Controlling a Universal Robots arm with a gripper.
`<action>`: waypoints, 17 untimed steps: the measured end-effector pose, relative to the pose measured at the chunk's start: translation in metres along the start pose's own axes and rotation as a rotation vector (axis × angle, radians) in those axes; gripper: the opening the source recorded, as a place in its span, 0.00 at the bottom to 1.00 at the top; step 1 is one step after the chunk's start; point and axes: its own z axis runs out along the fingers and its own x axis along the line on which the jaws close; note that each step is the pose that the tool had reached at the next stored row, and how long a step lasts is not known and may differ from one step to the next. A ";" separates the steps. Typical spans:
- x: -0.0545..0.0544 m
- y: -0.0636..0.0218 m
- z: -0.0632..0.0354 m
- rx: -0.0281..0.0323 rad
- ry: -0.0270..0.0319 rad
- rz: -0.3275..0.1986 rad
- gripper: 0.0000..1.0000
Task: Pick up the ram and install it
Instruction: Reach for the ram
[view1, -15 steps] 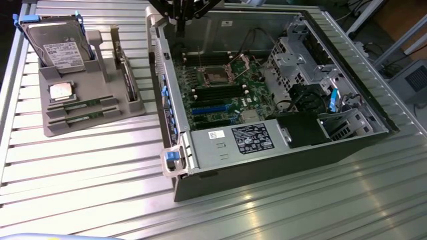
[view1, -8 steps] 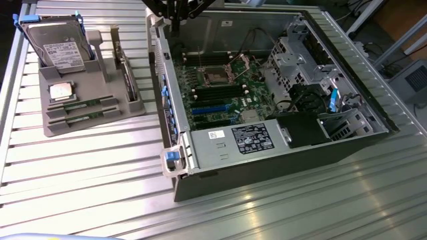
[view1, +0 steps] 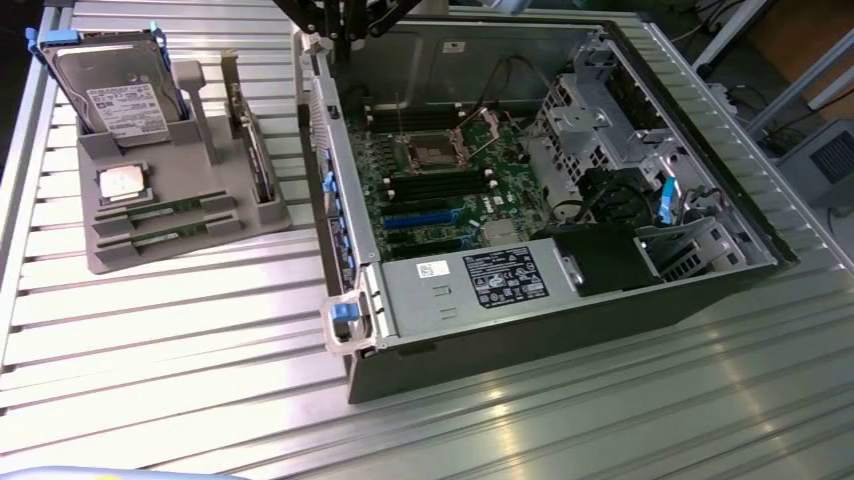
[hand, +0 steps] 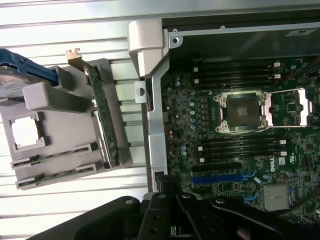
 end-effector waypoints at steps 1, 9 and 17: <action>0.001 -0.0001 -0.0001 0.0001 0.0000 0.000 0.11; 0.010 -0.0007 -0.0003 0.0001 0.0000 0.000 0.11; 0.015 -0.0012 -0.0004 0.0000 0.0000 0.000 0.11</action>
